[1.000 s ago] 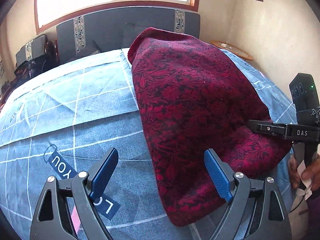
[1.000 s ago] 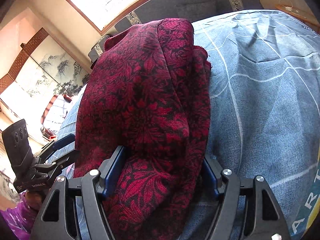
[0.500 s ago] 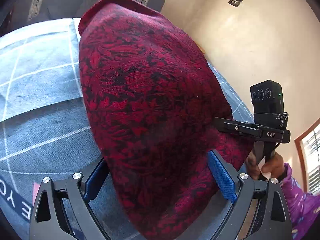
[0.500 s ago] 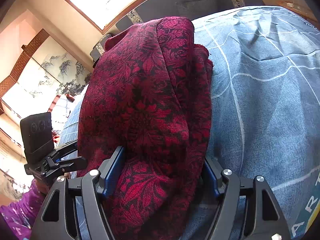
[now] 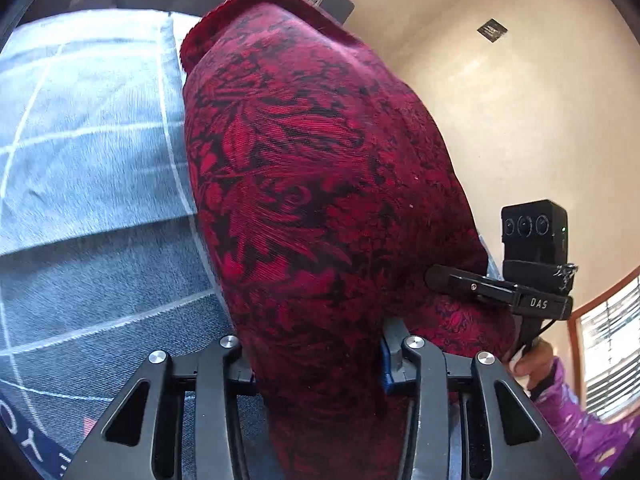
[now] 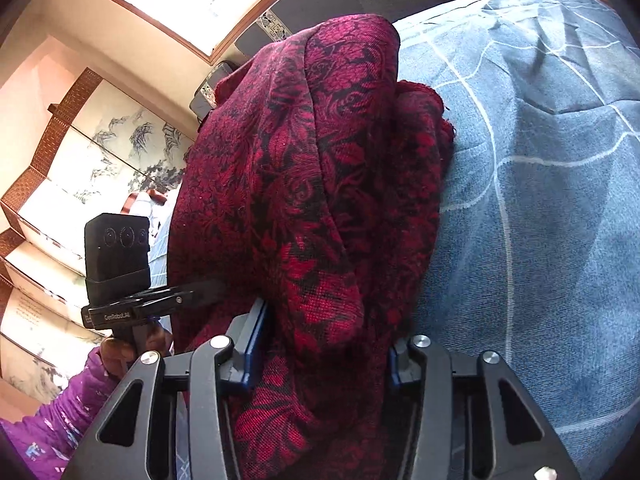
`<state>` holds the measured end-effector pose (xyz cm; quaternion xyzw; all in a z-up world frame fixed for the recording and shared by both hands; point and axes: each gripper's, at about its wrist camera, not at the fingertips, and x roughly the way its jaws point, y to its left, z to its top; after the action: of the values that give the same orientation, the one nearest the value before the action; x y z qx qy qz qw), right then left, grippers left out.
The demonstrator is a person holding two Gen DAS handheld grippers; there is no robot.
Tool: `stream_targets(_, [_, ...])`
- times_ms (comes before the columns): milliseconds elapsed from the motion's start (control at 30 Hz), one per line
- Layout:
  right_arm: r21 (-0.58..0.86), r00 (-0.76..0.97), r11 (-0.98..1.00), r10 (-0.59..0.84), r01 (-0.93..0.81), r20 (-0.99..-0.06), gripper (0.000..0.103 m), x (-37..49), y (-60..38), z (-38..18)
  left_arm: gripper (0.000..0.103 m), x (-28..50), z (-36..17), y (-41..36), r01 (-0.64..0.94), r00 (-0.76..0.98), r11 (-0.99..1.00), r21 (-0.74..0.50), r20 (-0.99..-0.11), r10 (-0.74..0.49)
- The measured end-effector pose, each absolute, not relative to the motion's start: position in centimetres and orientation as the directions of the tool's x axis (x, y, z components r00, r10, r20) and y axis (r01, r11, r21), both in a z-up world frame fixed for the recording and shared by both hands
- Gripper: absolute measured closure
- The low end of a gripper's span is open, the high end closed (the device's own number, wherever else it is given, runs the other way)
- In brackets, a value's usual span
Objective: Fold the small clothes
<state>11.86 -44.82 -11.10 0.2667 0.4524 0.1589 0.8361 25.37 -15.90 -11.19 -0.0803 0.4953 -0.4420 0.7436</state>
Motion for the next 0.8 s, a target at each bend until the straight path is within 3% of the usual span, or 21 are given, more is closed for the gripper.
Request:
stream_targets(100, [0.592, 0.562, 0.804, 0.514, -0.053, -0.648, 0.067, 11.7, -43.5, -9.6, 0.065, 24.1, -9.2, -15.6, 0.607, 0.192, 0.630, -0.483, -0.681, -0.707])
stream_targets(533, [0.624, 0.592, 0.760, 0.591, -0.181, -0.548, 0.068, 9.4, -34.7, -6.0, 0.065, 16.9, -5.2, -8.6, 0.595, 0.403, 0.743, -0.306, -0.686, -0.605])
stream_targets(800, [0.614, 0.540, 0.751, 0.630, -0.243, -0.558, 0.068, 7.5, -29.4, -6.3, 0.065, 11.6, -4.8, -4.4, 0.552, 0.477, 0.800, -0.236, -0.697, -0.535])
